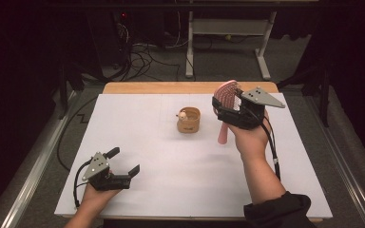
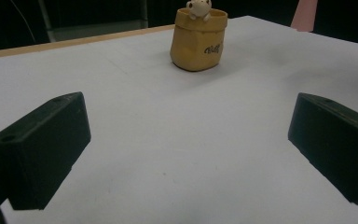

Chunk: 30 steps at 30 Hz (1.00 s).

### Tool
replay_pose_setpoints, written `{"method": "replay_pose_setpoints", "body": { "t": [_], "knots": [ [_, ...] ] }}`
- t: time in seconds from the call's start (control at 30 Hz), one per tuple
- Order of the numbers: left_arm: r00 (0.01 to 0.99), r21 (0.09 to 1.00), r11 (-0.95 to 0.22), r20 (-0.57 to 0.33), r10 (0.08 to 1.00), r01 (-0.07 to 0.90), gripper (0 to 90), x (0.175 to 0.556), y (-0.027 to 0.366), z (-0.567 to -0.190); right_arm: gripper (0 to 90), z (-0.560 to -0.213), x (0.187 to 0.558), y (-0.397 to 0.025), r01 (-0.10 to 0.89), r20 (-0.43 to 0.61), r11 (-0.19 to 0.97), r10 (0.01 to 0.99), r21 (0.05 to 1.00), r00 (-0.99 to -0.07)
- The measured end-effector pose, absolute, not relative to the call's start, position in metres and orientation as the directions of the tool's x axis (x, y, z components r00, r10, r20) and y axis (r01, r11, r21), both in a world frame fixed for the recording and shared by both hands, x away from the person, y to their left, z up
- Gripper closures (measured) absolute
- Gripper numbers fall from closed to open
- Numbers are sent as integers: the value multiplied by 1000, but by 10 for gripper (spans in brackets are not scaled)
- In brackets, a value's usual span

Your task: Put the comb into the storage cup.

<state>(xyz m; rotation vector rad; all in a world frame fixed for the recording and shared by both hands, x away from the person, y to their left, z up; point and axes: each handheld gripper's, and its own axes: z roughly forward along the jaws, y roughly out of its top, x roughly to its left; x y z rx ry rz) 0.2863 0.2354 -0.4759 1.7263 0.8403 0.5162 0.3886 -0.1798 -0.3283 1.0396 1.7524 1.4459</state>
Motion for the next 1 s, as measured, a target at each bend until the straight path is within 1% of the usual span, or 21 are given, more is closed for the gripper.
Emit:
{"method": "replay_pose_setpoints", "body": {
  "t": [0.33, 1.0],
  "knots": [
    [660, 947, -156, -71, 748, 279, 0, 287, 235, -476, 203, -326, 395, -175, 164, 8, 83, 873, 983, -488],
    [661, 946, -150, -82, 746, 287, 0, 287, 236, -476, 203, -321, 411, -168, 137, 33, 37, 881, 990, -471]
  ]
}}
